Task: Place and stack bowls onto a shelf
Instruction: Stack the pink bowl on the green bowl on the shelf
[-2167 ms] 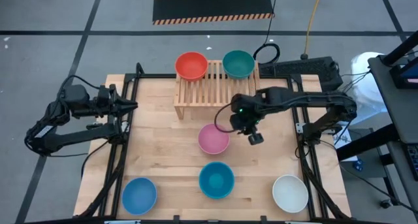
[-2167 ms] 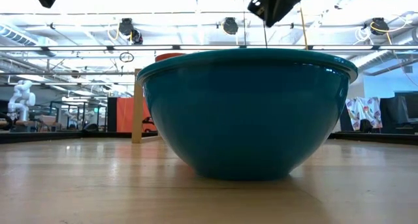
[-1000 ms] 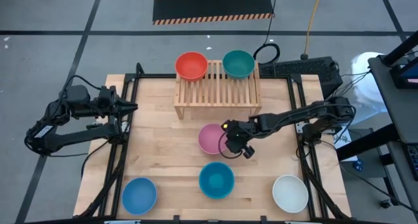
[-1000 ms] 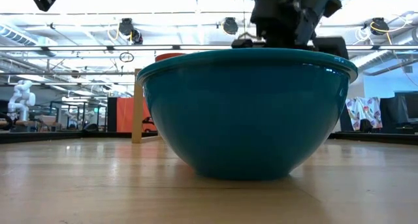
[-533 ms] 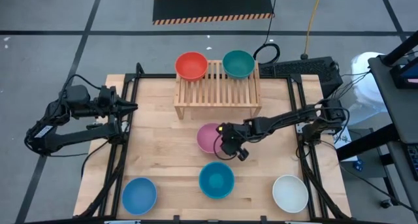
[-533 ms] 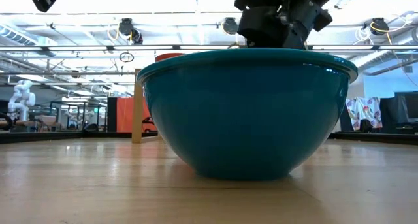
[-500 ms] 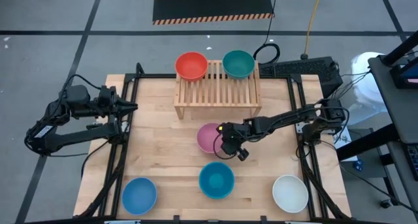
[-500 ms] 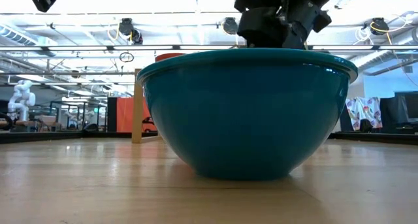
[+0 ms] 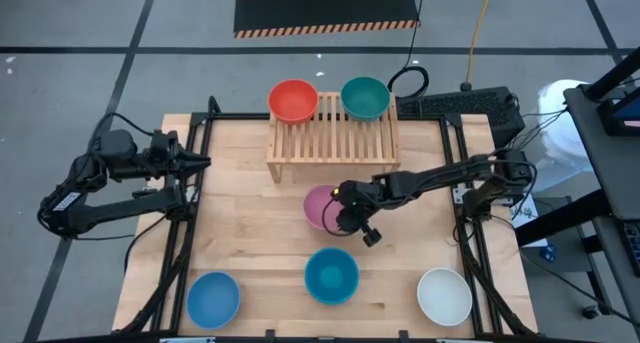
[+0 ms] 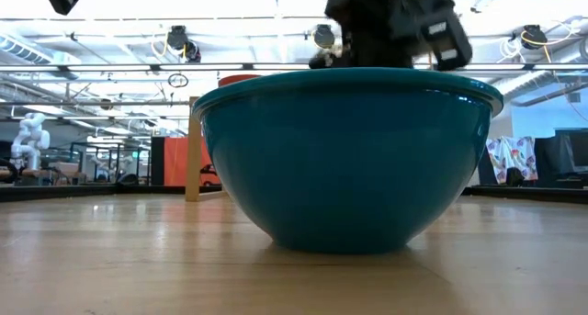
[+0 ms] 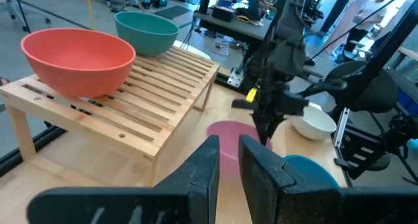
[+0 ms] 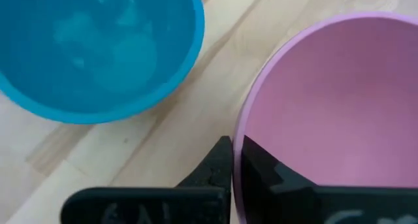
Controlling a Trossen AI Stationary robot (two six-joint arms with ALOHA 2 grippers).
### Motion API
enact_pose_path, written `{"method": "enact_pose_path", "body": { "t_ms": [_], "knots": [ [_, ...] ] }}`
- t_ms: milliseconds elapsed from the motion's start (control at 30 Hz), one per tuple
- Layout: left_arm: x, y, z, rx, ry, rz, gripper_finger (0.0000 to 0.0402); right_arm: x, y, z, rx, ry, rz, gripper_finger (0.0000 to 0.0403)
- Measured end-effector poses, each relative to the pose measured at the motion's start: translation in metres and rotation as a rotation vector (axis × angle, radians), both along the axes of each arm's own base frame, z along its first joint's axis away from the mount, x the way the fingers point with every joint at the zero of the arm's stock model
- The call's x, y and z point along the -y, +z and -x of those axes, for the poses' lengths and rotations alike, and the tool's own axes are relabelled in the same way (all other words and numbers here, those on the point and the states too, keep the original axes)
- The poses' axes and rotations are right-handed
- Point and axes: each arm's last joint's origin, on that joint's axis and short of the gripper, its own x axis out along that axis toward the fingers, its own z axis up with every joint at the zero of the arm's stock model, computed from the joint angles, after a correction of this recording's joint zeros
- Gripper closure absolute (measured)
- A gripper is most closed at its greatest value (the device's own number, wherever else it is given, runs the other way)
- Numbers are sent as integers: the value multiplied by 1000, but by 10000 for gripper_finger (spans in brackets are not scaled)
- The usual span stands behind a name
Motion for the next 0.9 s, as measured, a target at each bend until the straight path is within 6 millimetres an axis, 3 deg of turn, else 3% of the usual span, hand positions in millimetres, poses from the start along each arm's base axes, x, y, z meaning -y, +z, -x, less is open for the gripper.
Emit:
{"method": "enact_pose_path", "body": {
  "t_ms": [233,467,733,900],
  "knots": [
    [0,0,0,-3,-2,-11,339,-1,60,-4,58,13,6,402],
    [0,0,0,-5,-5,-22,339,1,115,5,-33,-55,85,402],
    [0,0,0,-6,-7,-29,339,31,176,27,-76,-171,170,402],
    [0,0,0,-7,-7,-30,339,59,210,43,-46,-272,255,403]
  ]
}}
